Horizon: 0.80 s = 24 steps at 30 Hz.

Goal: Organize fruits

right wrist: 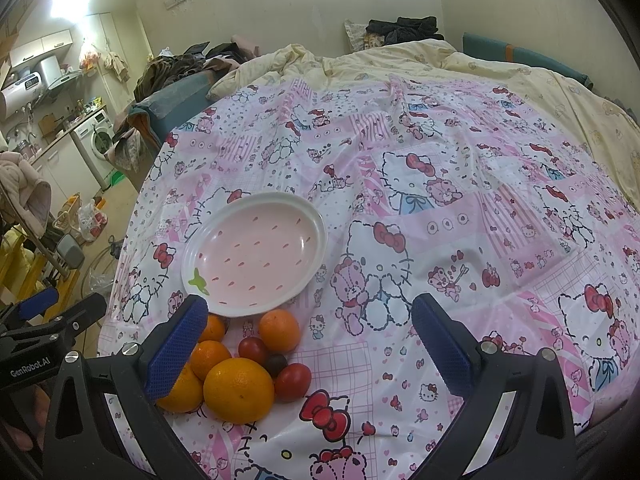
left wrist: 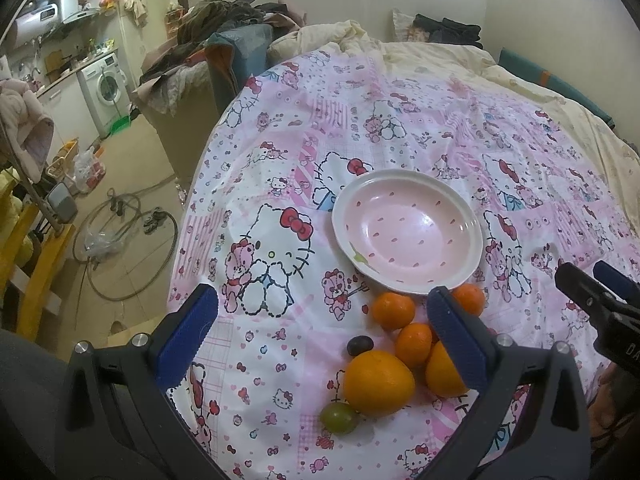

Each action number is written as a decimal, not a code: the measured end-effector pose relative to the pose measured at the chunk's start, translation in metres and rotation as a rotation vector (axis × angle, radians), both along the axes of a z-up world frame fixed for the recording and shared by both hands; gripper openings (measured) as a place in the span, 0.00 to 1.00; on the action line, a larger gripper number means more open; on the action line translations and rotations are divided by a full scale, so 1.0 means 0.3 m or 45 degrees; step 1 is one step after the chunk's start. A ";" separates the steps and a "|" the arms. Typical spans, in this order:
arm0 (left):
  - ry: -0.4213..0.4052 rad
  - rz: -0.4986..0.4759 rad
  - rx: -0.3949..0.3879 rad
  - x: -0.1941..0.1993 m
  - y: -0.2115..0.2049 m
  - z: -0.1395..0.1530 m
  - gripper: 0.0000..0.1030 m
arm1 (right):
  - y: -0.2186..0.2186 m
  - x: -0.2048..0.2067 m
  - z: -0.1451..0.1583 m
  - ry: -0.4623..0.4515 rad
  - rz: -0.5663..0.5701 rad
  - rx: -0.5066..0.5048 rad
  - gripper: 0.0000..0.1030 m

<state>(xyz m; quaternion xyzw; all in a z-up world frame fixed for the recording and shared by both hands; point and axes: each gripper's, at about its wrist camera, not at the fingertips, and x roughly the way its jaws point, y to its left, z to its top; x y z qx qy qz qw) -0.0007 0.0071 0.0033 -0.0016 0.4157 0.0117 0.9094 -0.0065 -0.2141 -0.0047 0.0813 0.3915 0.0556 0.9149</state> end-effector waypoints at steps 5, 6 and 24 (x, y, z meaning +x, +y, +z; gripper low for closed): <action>-0.003 -0.001 0.006 -0.002 -0.003 0.001 1.00 | -0.007 0.001 0.001 0.002 -0.004 0.005 1.00; -0.001 -0.001 0.005 -0.002 -0.003 0.001 1.00 | -0.006 0.001 0.001 0.003 -0.002 0.005 1.00; -0.007 0.000 0.010 0.000 -0.005 0.008 1.00 | -0.011 0.003 -0.006 0.010 -0.018 0.014 1.00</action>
